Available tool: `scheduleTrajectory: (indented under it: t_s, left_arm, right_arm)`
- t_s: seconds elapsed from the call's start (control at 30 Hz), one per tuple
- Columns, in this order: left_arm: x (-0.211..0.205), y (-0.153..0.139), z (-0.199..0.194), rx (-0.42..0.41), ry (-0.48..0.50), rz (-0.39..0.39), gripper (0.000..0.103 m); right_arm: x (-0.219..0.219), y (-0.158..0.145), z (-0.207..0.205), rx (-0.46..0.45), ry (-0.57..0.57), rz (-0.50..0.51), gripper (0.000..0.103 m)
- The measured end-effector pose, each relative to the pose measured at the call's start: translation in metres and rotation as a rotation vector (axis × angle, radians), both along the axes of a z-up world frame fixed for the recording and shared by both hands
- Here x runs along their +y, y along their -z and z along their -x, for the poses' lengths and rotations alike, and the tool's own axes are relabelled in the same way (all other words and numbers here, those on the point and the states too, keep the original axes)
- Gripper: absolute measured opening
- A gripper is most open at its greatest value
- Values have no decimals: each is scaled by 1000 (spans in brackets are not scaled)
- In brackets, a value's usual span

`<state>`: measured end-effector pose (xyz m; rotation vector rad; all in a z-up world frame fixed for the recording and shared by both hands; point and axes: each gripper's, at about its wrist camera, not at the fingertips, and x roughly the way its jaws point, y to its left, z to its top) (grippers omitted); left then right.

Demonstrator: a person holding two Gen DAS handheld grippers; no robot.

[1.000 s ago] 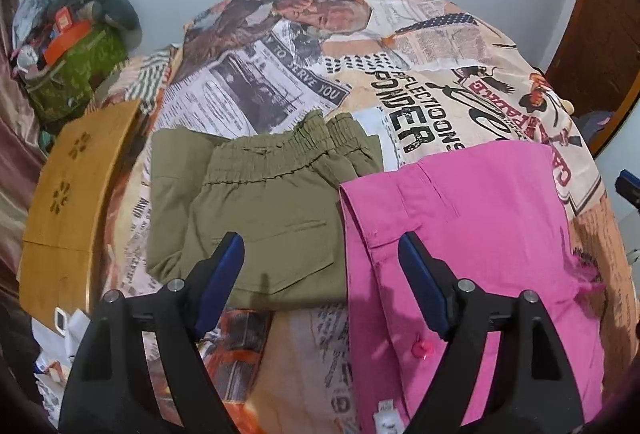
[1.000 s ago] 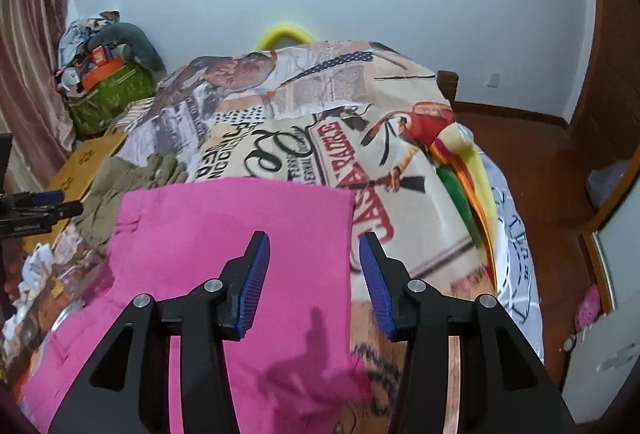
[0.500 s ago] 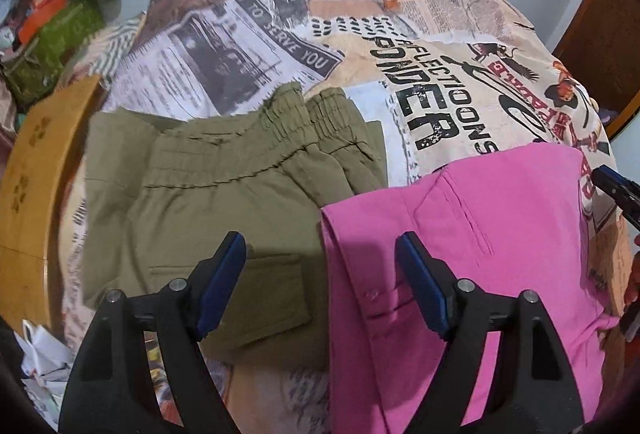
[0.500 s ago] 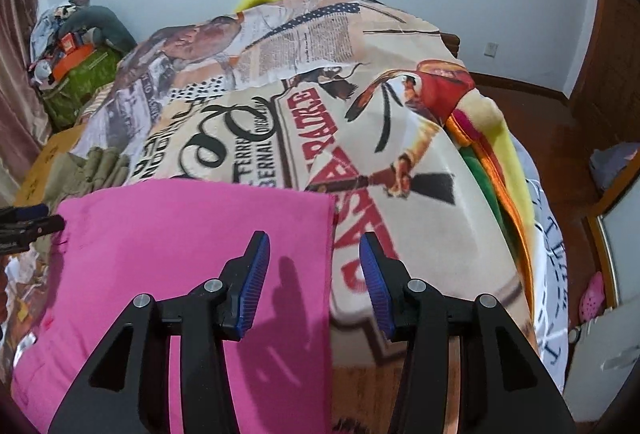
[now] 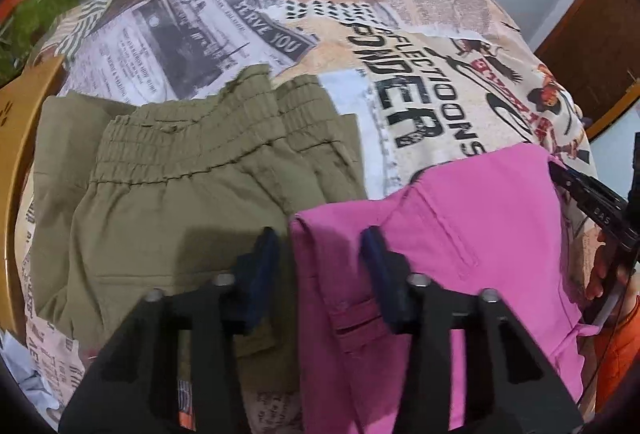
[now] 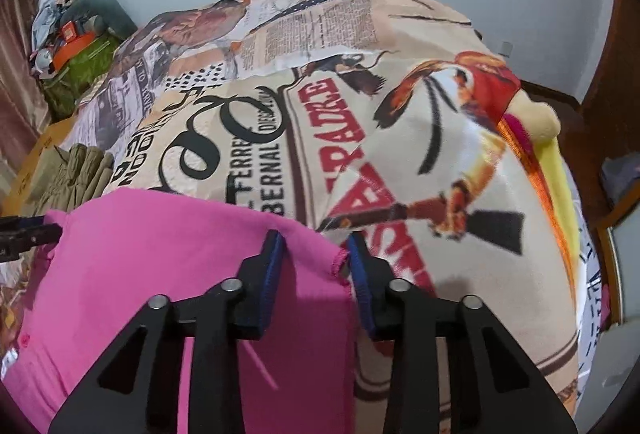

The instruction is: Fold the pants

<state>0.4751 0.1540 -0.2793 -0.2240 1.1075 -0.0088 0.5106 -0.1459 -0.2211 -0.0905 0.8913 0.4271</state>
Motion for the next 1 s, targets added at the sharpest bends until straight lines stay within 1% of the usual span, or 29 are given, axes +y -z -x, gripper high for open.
scheduleTrajectory:
  t_s: [0.03,0.1,0.17,0.23,0.33,0.43,0.63,0.77,0.87,0.93,1.0]
  left_arm:
    - [-3,-1,0,-3,-1,-13,33]
    - [-11,-3,2,-9,9,-75,23]
    - [-22,-5,4,-13,33,-165,17]
    - [-24,-7,6,-16,42,-205,12]
    - [-27,-15,13,-43,52,-246,9]
    - [-27,-28,20,-71,40,-256,8]
    - [-27,-64,32,-129,26,-240,8]
    - [-29,-98,45,-190,17,-240,8]
    - [-31,-121,57,-238,9,-230,8]
    - [-33,-133,65,-259,7,-222,8]
    - [-35,-138,71,-265,6,-211,8]
  right_arm:
    - [0,0,1,0,2,0,21]
    - [3,1,3,2,2,6,11]
    - [7,1,6,0,1,33,8]
    - [7,-3,9,-10,1,46,6]
    - [2,-13,13,-11,14,-8,4]
    - [-2,-28,20,-33,18,-31,4]
    - [-4,-66,37,-93,11,-52,4]
    - [-2,-96,53,-163,6,-43,4]
    - [-2,-119,68,-208,-1,-59,4]
    - [-4,-130,78,-226,-8,-72,4]
    - [-5,-135,88,-238,-15,-79,4]
